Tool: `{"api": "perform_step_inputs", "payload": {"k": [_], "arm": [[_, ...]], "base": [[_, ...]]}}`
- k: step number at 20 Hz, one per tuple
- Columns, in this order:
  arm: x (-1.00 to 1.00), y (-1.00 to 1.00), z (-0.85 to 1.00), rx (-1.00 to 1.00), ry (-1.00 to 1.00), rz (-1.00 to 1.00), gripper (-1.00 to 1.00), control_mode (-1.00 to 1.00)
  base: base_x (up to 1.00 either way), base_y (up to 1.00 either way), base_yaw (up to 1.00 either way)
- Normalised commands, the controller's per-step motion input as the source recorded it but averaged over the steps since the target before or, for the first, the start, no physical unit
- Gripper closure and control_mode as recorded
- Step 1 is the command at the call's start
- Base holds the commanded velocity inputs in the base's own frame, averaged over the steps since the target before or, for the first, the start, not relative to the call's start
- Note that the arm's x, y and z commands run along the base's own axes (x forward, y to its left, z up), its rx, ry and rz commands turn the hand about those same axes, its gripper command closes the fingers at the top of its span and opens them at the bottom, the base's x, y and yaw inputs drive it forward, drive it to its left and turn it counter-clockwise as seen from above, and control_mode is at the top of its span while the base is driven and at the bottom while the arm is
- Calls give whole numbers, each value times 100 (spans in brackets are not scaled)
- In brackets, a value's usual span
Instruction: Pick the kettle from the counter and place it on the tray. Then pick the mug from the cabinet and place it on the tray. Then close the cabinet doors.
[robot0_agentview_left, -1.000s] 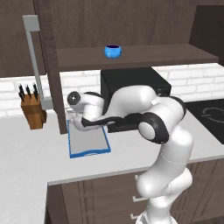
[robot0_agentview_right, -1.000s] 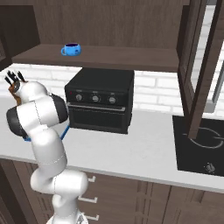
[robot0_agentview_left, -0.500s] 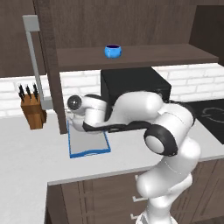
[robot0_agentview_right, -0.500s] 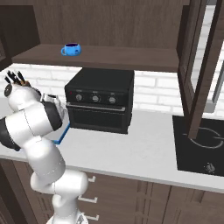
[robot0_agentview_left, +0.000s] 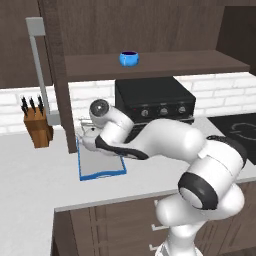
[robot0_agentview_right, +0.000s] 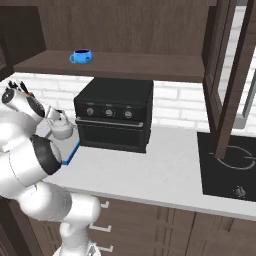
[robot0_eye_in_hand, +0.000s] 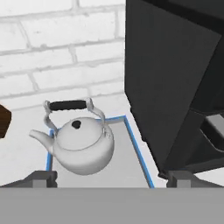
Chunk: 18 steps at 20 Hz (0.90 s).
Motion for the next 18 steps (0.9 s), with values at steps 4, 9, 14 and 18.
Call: {"api": "perform_step_inputs", "payload": {"k": [4,9,14,18], "arm": [[-57,-39,36,0,0,20,-100,-100],[-46,-43,45,0,5,23,-100,-100],[-46,-43,58,0,0,25,-100,-100],[-34,-25,64,0,0,9,-100,-100]], "base": [[0,0,0],[0,0,0],[0,0,0],[0,0,0]]}}
